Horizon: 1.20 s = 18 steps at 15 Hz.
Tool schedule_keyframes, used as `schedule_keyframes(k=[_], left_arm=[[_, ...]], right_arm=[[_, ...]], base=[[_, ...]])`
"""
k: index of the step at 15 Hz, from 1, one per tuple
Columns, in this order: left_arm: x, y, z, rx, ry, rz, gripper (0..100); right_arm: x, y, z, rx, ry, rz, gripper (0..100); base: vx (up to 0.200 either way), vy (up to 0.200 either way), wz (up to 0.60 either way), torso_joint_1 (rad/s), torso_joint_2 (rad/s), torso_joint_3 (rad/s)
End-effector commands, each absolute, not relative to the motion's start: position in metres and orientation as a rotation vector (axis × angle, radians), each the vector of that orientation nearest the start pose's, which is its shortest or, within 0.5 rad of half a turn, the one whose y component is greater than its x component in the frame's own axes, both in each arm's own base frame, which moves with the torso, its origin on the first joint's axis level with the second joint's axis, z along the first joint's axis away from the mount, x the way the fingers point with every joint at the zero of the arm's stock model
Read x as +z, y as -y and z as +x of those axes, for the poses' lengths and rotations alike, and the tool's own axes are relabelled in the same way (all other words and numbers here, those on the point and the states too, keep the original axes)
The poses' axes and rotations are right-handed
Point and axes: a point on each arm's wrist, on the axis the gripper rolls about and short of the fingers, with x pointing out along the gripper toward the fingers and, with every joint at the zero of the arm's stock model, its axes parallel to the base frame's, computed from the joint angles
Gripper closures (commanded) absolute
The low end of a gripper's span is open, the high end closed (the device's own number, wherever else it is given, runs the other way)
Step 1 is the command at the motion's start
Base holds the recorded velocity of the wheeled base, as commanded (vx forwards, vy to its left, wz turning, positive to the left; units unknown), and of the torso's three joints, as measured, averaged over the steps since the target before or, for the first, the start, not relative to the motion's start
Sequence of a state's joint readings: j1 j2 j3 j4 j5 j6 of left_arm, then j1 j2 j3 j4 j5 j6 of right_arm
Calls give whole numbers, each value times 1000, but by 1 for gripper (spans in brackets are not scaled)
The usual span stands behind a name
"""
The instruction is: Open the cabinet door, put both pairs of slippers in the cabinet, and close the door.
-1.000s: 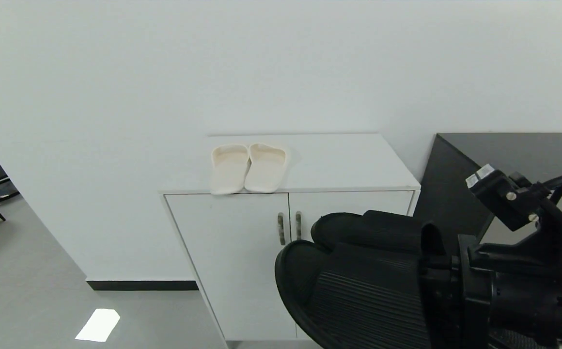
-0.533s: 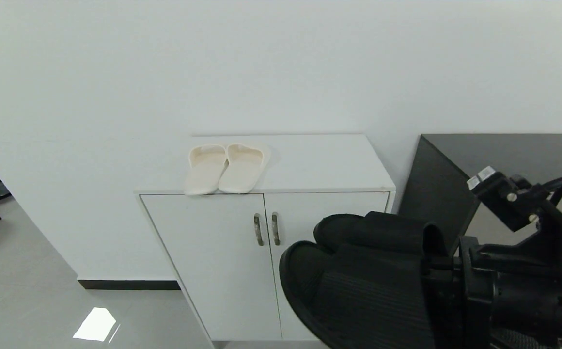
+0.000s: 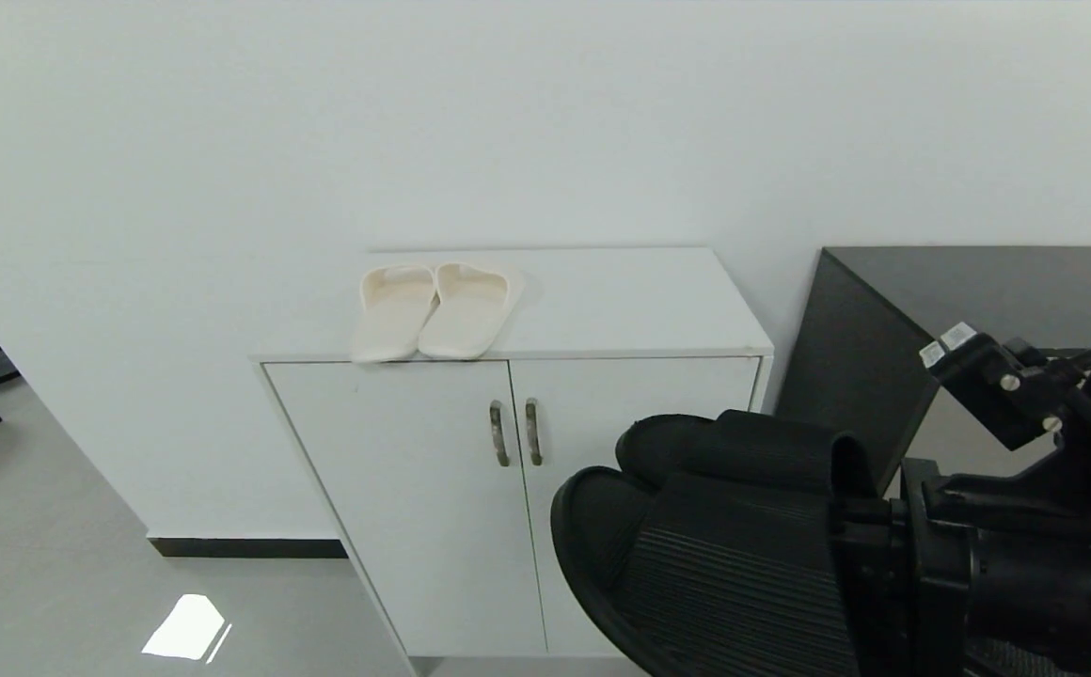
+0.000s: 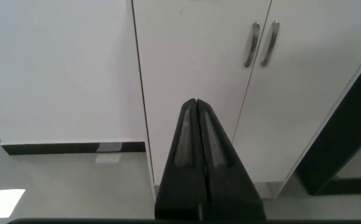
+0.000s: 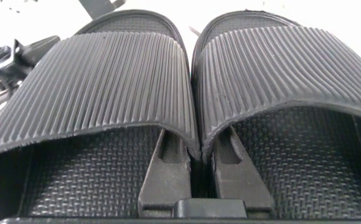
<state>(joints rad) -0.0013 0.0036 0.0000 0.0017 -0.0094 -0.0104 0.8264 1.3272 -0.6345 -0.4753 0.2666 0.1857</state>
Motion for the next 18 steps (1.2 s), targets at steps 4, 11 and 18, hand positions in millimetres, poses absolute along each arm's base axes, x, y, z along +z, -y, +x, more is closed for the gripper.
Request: schedule_keyframes(k=[4, 11, 18], left_arm=[[75, 0, -23, -12, -5, -14, 0], [75, 0, -23, -12, -5, -11, 0], [75, 1, -23, -44, -5, -2, 0]], right_arm=[[213, -158, 137, 1065, -330, 100, 100], [210, -157, 137, 1063, -340, 96, 100], [211, -158, 136, 1073, -305, 83, 100]], base=[[0, 0, 0, -218, 504, 282], [0, 0, 0, -198, 490, 288], [0, 0, 0, -168, 468, 294]])
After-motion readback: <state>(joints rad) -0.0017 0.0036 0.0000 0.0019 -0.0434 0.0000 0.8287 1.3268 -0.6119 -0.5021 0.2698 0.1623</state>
